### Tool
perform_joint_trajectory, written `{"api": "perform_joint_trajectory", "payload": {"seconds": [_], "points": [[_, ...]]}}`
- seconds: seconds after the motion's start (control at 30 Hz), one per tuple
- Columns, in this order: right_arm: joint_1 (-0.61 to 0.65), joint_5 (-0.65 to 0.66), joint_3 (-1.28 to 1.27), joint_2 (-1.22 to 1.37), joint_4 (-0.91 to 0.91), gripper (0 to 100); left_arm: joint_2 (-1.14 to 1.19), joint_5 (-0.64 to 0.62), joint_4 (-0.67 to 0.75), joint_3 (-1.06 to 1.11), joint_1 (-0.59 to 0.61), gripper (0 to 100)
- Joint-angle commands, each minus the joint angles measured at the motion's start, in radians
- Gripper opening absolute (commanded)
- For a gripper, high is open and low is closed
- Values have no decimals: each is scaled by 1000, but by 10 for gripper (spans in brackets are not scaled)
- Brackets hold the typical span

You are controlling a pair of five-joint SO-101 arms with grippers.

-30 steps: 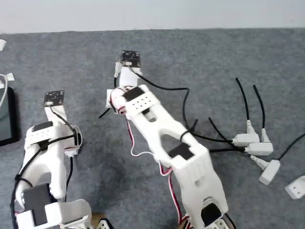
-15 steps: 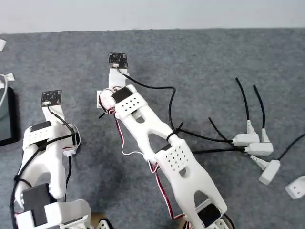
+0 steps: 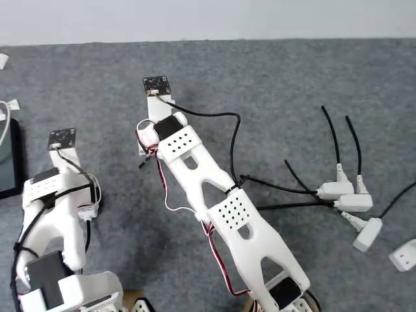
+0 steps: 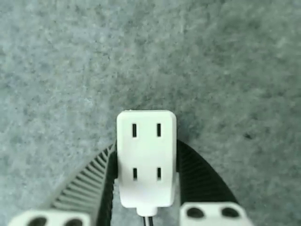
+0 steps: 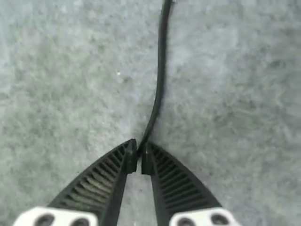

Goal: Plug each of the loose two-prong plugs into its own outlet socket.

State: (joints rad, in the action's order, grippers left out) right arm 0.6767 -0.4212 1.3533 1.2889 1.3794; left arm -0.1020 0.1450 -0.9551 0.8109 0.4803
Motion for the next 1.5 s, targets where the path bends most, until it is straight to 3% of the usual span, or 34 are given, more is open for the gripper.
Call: {"api": "perform_joint_trajectory", "payload": {"seconds": [0.0,0.37,0.67,0.97,1.27,1.47], "points": [[18,15,52,-16,36,8,-12,12,-14,-30,12,14],[35,11,252,-50,423,8,-12,12,11,-27,6,14],[64,40,207,-73,426,8,-12,57,11,-24,-64,14],[65,2,-239,-381,409,8,-12,58,11,-24,-64,14],[54,-8,-408,-325,199,78,-12,52,34,-30,-144,18],[51,-9,-408,-380,243,82,-5,-63,34,-51,-210,153]]}}
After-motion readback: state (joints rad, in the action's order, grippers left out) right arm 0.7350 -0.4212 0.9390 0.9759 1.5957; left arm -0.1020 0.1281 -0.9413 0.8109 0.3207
